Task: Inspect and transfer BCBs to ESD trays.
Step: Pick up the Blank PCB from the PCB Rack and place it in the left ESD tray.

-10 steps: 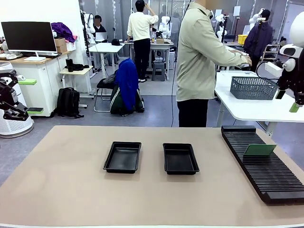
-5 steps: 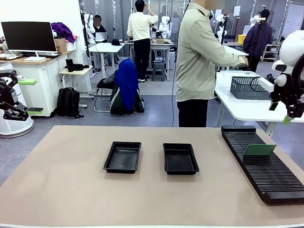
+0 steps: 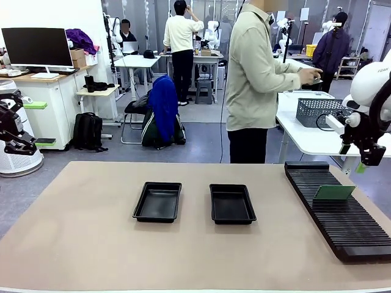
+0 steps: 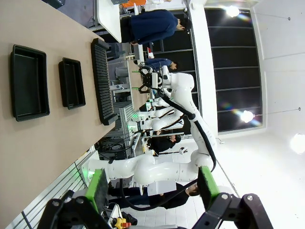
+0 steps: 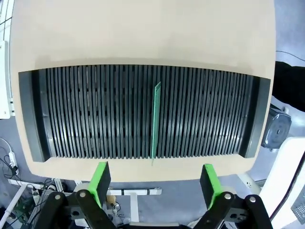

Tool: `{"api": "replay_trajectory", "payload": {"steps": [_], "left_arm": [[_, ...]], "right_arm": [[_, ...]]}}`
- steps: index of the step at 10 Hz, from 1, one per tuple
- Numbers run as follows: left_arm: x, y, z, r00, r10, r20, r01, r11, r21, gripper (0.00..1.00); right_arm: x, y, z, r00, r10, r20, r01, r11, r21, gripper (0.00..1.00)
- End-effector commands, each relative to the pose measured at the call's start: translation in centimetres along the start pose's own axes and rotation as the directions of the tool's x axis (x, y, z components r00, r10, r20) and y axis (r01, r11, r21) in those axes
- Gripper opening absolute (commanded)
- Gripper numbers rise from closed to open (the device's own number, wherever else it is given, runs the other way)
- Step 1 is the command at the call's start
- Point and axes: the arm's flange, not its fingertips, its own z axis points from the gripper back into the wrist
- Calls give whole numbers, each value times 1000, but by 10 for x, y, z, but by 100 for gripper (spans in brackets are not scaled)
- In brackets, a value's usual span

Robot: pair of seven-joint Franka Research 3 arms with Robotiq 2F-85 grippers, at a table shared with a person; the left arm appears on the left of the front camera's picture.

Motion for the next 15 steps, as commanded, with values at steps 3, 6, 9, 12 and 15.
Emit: {"api": "replay_trajectory", "payload": {"steps": [3, 6, 9, 12, 15], "left_arm": [[-1, 0, 1, 1000, 0, 2, 0, 1000, -1, 100], [-1, 0, 1, 1000, 0, 2, 0, 1000, -1, 100], [-1, 0, 1, 1000, 0, 2, 0, 1000, -1, 100], [-1, 0, 1, 1000, 0, 2, 0, 1000, -1, 100], [-1, 0, 1, 1000, 0, 2, 0, 1000, -1, 100]], "right_arm": [[11, 6, -36, 998, 58, 14, -57, 998, -39, 100], [12, 14, -59, 998, 49, 25, -48, 997, -56, 100], [9, 17, -77, 998, 62, 11, -60, 994, -90, 100], [3, 18, -89, 998, 67, 18, -65, 992, -112, 100], [0, 22, -98, 998, 59, 31, -55, 989, -134, 100]]}}
